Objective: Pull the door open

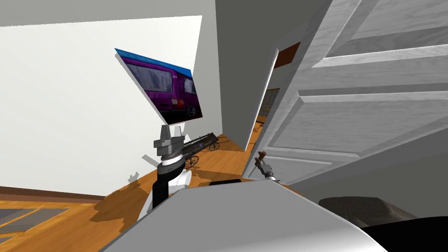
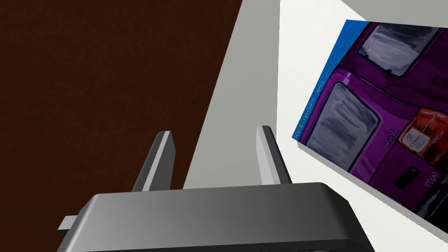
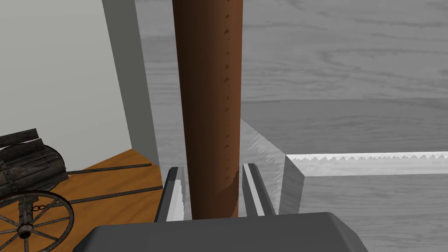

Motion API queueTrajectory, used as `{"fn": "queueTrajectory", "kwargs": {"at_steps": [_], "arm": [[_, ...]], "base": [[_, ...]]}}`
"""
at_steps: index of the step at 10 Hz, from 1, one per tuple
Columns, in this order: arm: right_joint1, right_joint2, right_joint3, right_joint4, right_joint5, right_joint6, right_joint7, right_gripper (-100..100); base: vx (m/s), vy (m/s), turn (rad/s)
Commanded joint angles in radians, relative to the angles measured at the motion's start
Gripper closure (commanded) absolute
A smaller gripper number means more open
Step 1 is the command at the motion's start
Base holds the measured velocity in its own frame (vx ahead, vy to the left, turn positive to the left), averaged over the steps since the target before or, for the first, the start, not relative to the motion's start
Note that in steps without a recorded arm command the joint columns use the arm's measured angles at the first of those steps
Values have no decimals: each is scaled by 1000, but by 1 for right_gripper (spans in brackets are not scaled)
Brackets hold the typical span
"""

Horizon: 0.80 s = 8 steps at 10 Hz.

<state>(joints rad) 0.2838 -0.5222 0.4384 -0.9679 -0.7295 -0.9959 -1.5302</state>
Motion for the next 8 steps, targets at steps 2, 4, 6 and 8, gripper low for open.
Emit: {"fn": "queueTrajectory", "kwargs": {"at_steps": [2, 4, 6, 8], "arm": [[10, -16, 24, 8, 12, -28, -25, 100], [17, -34, 45, 19, 22, -55, -49, 100], [22, -46, 59, 27, 29, -73, -65, 100], [25, -49, 61, 25, 30, -75, -67, 100]], "base": [[-233, -74, 147], [-247, -1, 136], [-205, -32, 94], [-142, -28, 71]]}}
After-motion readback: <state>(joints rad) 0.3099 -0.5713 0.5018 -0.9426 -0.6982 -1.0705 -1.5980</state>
